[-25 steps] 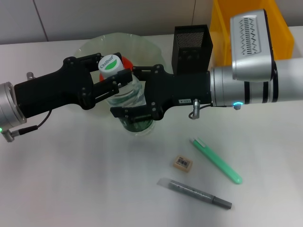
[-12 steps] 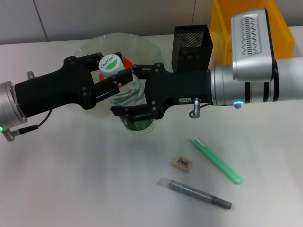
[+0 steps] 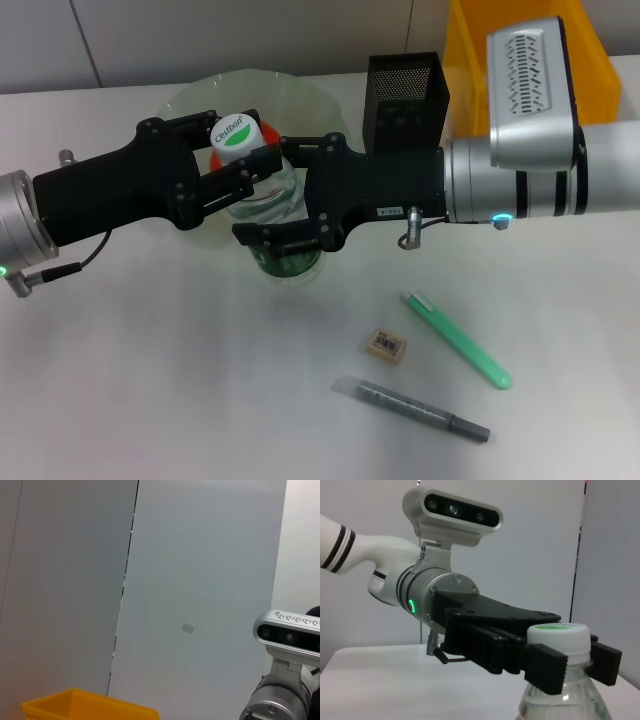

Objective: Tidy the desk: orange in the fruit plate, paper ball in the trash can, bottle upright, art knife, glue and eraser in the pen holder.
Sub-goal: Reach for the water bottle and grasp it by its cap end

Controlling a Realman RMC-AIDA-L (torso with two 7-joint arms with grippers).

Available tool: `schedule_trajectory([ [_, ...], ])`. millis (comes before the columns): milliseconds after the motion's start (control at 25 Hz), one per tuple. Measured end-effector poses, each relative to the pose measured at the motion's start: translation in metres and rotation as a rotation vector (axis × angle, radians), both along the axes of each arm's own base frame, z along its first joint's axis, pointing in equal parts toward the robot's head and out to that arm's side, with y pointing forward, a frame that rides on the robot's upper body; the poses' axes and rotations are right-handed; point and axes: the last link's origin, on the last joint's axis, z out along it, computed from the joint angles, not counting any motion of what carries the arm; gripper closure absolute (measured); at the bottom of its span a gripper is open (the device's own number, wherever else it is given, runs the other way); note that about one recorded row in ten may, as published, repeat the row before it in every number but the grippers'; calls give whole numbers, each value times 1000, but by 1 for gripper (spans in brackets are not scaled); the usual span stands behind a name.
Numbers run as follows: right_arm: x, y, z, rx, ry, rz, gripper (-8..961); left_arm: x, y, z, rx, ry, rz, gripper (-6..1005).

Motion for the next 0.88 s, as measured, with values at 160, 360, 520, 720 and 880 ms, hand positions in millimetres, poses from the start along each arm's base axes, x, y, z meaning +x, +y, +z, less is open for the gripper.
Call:
schedule_trajectory([
  [160,-1,0,0,-1,1,-2,176,0,0,0,0,-1,0,547],
  [360,-1,1,1,0,0,0,176,0,0,0,1,-2,0,547],
  [520,-1,1,1,2,0,0,176,0,0,0,0,-2,0,547],
  [720,-2,2,1,3,0,0,176,0,0,0,0,-2,0,547],
  [880,-2,2,2,5,3,0,176,0,0,0,0,-2,0,547],
])
